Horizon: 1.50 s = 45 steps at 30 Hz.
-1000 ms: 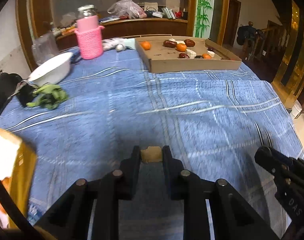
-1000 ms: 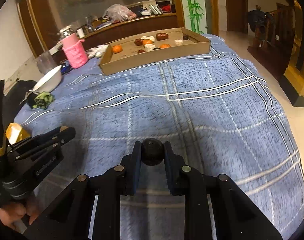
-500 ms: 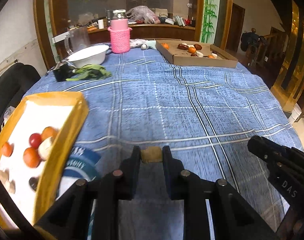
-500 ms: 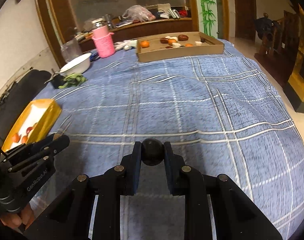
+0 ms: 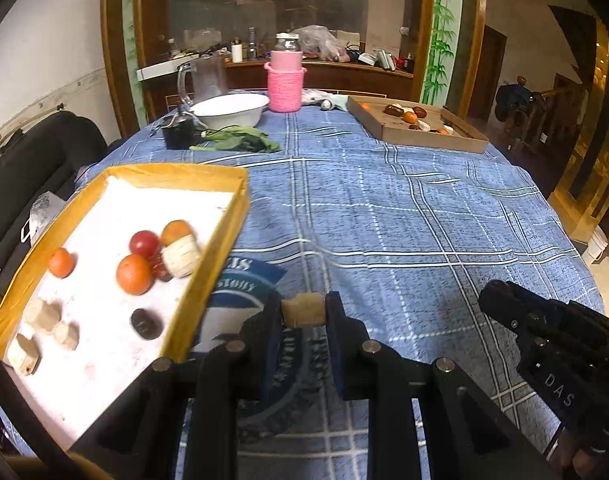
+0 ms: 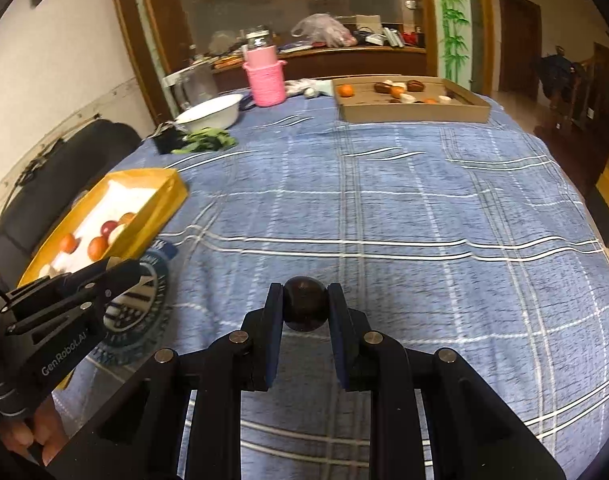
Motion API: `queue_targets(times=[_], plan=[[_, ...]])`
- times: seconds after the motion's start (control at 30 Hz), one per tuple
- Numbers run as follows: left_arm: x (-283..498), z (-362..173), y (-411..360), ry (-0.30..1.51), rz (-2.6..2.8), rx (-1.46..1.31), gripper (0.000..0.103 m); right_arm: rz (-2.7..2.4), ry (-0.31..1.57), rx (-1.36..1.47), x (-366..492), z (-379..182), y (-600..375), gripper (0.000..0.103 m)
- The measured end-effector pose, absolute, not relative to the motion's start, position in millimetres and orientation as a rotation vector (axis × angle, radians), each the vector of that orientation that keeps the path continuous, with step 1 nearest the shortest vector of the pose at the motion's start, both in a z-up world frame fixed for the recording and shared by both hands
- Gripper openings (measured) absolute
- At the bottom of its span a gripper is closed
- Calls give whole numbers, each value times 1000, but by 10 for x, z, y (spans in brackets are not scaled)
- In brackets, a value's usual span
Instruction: Organize fruits
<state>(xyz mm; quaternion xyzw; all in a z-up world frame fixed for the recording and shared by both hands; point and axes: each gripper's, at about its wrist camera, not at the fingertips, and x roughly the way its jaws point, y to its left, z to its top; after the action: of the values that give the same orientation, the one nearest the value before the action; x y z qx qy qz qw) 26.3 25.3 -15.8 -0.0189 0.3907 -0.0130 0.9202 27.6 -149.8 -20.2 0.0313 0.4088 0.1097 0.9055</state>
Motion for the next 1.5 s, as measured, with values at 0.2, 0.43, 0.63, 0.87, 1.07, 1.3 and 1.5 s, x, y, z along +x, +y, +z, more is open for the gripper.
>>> queue_targets(times=[0.2,0.43,0.63,0.87,1.07,1.3,1.5], plan=[[147,-108,425,787,-14,-53,24,265,847,39,173,-208,-1335,21],[77,-59,638,775,7,-77,24,309,833,25,135,-143,-1155,21],[34,-40,872,771,46,-101,24,355,822,12,152,-79,-968,21],[-4,19,1244,752,111,-135,24,419,812,-5,193,3,-691,21],[-19,1,1622,749,186,-170,24,487,795,-20,243,92,-383,21],[-57,-8,2019,727,189,-228,24,573,782,-40,307,131,9,20],[-89,-24,2214,693,145,-241,24,618,791,-63,382,97,252,20]])
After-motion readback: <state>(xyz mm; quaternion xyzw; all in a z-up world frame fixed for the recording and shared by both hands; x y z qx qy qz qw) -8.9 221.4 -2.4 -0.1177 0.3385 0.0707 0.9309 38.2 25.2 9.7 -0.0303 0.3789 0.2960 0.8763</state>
